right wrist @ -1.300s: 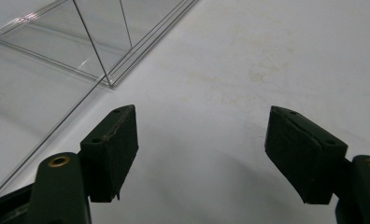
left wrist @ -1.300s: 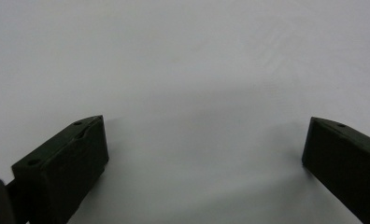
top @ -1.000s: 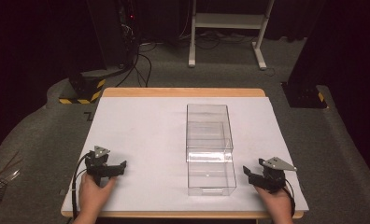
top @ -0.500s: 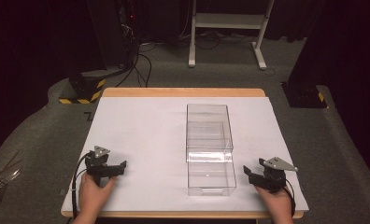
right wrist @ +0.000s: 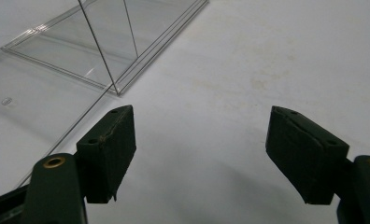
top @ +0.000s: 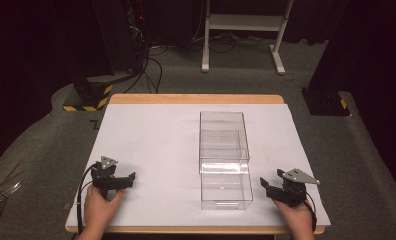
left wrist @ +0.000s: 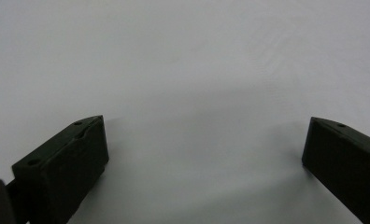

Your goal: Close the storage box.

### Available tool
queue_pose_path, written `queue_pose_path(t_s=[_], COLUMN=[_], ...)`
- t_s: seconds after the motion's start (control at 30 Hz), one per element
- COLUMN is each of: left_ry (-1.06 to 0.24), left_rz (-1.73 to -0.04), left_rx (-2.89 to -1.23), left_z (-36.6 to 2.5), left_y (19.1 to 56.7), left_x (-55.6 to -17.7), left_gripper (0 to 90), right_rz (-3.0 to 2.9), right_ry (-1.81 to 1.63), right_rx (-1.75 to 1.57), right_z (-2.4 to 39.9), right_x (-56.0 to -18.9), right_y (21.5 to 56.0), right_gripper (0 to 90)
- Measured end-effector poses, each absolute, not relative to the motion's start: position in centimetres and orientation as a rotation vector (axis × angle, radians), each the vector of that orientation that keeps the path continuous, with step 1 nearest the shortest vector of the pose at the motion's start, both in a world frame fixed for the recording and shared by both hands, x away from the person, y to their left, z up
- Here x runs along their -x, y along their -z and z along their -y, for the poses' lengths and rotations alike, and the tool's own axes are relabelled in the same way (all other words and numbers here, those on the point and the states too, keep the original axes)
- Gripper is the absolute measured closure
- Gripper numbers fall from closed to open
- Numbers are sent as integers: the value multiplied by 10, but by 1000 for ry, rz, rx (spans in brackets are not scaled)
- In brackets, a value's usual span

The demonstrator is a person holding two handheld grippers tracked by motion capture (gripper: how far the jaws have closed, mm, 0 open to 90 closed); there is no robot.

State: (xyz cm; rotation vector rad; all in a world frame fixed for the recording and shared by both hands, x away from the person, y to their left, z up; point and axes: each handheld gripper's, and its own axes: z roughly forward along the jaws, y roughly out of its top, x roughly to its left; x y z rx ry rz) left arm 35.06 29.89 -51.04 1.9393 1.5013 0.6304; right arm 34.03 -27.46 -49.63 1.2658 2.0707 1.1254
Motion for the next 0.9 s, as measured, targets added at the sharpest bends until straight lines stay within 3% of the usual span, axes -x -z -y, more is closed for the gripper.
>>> queue_pose_path(t_s=[0.9], left_ry=[-630], left_rz=[-1501], left_rx=[-1939], left_z=[-299], left_y=[510], left_x=[-351], left_gripper=[5], right_rz=[-2023], right_ry=[-1164], right_rx=[-1215], right_z=[274], right_x=[-327], right_y=[470], right_gripper=[246])
